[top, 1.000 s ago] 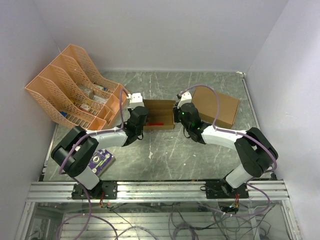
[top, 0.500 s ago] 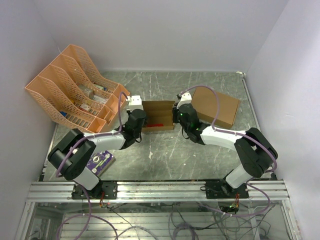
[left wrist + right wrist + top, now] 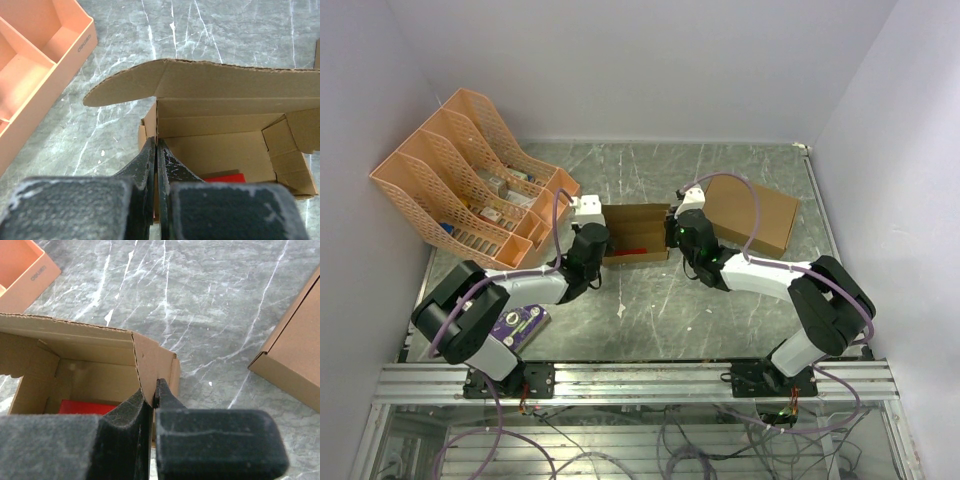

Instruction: Fold the paper box

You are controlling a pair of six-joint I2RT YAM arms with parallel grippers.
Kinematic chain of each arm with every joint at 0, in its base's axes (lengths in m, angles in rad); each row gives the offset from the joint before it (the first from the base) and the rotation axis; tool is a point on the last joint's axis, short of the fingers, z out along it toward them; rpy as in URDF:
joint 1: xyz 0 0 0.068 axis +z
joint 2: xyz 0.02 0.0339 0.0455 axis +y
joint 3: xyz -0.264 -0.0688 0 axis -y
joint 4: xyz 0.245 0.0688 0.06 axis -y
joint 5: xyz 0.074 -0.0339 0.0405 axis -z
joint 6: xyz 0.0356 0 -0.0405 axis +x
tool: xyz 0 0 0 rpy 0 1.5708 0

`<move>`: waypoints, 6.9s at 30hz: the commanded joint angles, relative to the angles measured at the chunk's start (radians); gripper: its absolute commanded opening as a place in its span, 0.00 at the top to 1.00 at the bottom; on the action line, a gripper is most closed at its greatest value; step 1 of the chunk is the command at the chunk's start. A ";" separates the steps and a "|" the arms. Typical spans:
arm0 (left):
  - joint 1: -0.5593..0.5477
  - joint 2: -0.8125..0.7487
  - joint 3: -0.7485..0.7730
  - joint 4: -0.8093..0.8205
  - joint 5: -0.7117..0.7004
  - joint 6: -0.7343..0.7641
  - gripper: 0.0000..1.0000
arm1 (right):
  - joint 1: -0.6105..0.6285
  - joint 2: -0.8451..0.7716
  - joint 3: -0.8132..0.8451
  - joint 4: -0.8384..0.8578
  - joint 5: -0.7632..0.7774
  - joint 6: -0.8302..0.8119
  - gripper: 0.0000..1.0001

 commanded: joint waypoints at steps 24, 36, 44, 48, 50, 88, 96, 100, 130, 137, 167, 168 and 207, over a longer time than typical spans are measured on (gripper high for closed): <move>-0.085 -0.017 -0.074 0.054 -0.062 -0.003 0.93 | 0.019 -0.093 -0.108 -0.022 -0.031 -0.055 0.95; -0.114 -0.013 -0.086 0.034 -0.095 -0.037 0.92 | 0.017 -0.105 -0.128 -0.039 -0.062 -0.083 0.91; -0.121 -0.039 -0.101 0.012 -0.098 -0.061 0.90 | 0.017 -0.119 -0.135 -0.058 -0.066 -0.101 0.89; -0.124 -0.036 -0.100 0.009 -0.093 -0.065 0.88 | 0.017 -0.123 -0.136 -0.060 -0.067 -0.105 0.89; -0.126 -0.037 -0.100 0.006 -0.090 -0.068 0.86 | 0.017 -0.119 -0.134 -0.061 -0.068 -0.106 0.86; -0.133 -0.395 -0.213 -0.212 0.151 0.001 0.56 | 0.010 -0.189 -0.140 -0.192 -0.133 -0.184 0.56; -0.134 -0.654 -0.234 -0.331 0.397 0.038 0.55 | -0.007 -0.254 -0.145 -0.307 -0.174 -0.226 0.47; -0.134 -0.720 -0.168 -0.452 0.463 0.002 0.52 | -0.026 -0.267 -0.145 -0.352 -0.249 -0.245 0.45; 0.299 -0.185 0.380 -0.545 1.026 -0.060 0.64 | -0.259 0.067 0.725 -1.084 -1.163 -0.753 1.00; 0.300 -0.144 0.350 -0.608 0.996 -0.010 0.74 | -0.259 0.246 0.798 -1.138 -1.149 -0.778 1.00; 0.281 0.063 0.191 -0.665 0.994 -0.037 0.82 | -0.257 0.326 0.606 -1.104 -1.119 -0.802 1.00; 0.281 0.065 0.193 -0.668 0.989 -0.036 0.82 | -0.257 0.330 0.603 -1.101 -1.116 -0.801 1.00; 0.304 -0.275 -0.016 -0.370 0.850 -0.178 0.66 | -0.452 0.192 0.424 -0.832 -1.234 -0.613 0.46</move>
